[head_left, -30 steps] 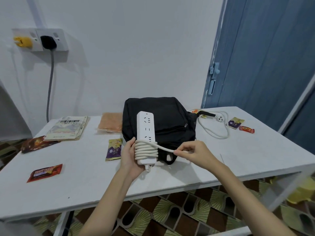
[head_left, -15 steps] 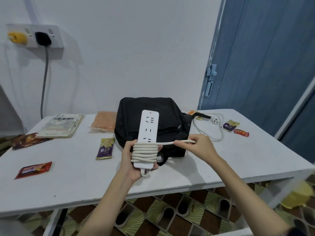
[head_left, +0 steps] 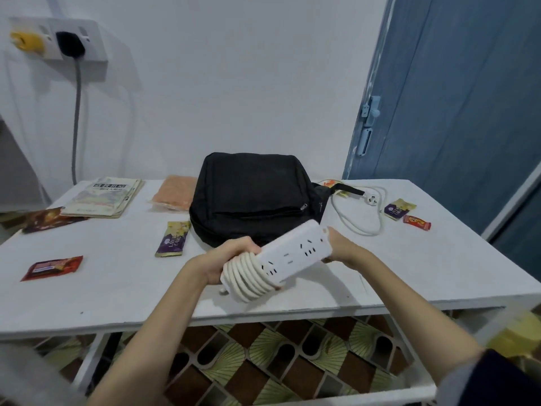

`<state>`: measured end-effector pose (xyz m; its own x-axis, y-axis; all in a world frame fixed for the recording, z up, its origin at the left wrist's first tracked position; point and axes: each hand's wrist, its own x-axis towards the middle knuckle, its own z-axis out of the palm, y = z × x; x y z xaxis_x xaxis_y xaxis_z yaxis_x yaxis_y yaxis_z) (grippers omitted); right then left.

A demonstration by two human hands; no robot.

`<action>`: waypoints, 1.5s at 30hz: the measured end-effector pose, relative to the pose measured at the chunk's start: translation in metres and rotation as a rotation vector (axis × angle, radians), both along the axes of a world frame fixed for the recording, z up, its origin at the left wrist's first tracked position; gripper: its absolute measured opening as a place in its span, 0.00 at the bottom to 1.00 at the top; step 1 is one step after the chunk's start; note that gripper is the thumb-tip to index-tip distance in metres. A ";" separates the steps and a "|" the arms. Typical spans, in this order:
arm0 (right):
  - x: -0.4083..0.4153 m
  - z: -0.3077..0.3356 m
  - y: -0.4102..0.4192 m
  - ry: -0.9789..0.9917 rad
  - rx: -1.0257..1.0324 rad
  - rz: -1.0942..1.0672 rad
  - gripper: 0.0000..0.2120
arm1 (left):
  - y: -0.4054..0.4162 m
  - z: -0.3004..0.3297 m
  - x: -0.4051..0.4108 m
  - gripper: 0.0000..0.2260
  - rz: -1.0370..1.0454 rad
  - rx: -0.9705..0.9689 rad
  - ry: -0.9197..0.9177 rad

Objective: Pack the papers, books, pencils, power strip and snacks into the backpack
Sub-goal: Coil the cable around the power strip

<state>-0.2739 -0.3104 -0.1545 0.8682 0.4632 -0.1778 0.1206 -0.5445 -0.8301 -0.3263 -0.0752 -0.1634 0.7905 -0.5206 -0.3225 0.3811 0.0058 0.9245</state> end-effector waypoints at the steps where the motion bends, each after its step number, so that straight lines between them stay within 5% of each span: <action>1: 0.003 0.004 0.005 0.016 -0.058 0.059 0.05 | -0.003 0.007 0.001 0.21 -0.068 0.190 -0.057; 5: 0.018 0.040 0.029 0.208 -0.151 0.156 0.13 | -0.020 0.020 0.014 0.23 -0.354 0.725 -0.237; 8: 0.025 0.064 0.045 0.104 -0.163 0.135 0.10 | -0.014 0.013 0.030 0.21 -0.065 0.838 -0.372; 11: 0.034 0.078 0.052 0.007 -0.037 0.094 0.08 | 0.001 0.017 0.052 0.20 0.174 0.657 -0.445; 19: 0.049 0.076 0.051 -0.168 0.318 0.041 0.04 | 0.008 0.041 0.102 0.08 0.383 0.287 -0.511; 23: 0.067 0.045 0.030 -0.225 0.170 -0.048 0.14 | 0.008 0.029 0.112 0.06 0.429 0.142 -0.369; 27: 0.086 0.011 0.003 -0.231 0.156 -0.119 0.12 | 0.014 0.019 0.116 0.10 0.391 -0.232 -0.179; 31: 0.091 0.004 -0.015 -0.136 0.354 -0.281 0.12 | 0.020 0.018 0.130 0.17 0.436 -0.386 -0.097; 38: 0.093 0.035 -0.026 -0.161 0.416 -0.170 0.09 | 0.007 0.019 0.146 0.34 0.550 -0.737 0.117; 42: 0.106 0.042 -0.038 -0.203 0.442 -0.185 0.10 | -0.012 0.020 0.154 0.19 0.633 -0.658 0.020; 45: 0.117 0.046 -0.045 -0.211 0.416 -0.207 0.10 | -0.023 0.020 0.159 0.17 0.695 -0.614 -0.009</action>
<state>-0.1565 -0.3556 -0.1087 0.9463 0.2720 0.1747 0.2339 -0.2031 -0.9508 -0.1677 -0.0987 -0.1431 0.9902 -0.0066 -0.1398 0.1018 0.7197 0.6868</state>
